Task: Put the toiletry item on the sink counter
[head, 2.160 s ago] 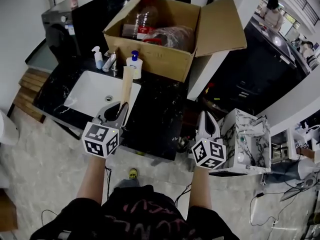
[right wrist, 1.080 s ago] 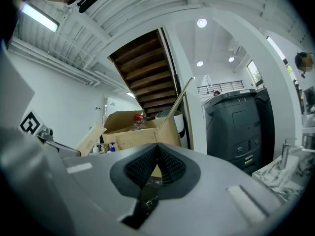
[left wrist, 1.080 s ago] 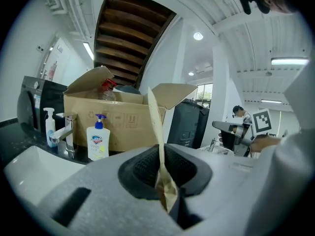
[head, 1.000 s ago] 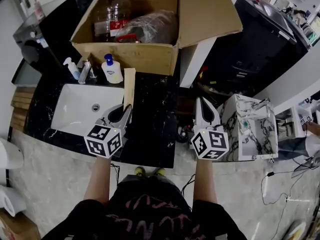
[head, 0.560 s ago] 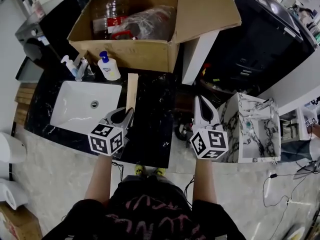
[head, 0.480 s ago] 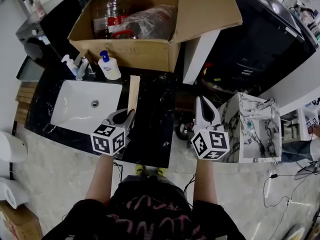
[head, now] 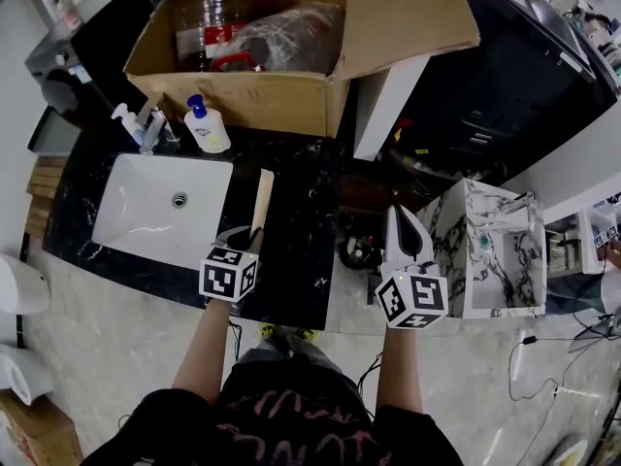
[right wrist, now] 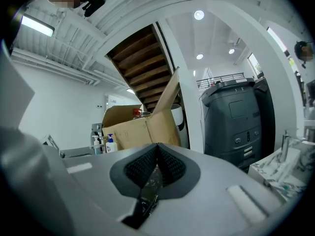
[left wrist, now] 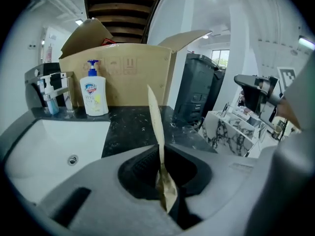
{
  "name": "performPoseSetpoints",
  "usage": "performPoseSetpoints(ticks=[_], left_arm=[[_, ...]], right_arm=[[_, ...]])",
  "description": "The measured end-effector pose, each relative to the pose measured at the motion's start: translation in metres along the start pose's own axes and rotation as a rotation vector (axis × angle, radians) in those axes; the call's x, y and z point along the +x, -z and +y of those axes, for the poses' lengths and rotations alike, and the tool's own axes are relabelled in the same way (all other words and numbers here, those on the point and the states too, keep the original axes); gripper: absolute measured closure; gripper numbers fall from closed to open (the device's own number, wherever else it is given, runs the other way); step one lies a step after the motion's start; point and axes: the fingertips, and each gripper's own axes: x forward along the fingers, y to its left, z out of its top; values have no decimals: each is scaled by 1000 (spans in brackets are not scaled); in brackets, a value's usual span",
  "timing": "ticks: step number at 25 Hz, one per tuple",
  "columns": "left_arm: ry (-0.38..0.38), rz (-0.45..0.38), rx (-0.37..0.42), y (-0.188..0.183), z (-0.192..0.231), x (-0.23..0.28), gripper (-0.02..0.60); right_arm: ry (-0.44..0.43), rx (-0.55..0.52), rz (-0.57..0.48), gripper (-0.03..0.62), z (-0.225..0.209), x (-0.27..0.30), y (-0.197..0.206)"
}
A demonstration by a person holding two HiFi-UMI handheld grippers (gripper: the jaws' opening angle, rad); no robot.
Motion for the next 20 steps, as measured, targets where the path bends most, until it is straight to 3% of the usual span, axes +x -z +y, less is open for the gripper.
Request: performPoseSetpoints(ticks=[9, 20], left_arm=[[-46, 96, -45, 19, 5, 17, 548], [-119, 97, -5, 20, 18, 6, 510]], right_arm=[[23, -7, 14, 591, -11, -8, 5], [-18, 0, 3, 591, 0, -1, 2]])
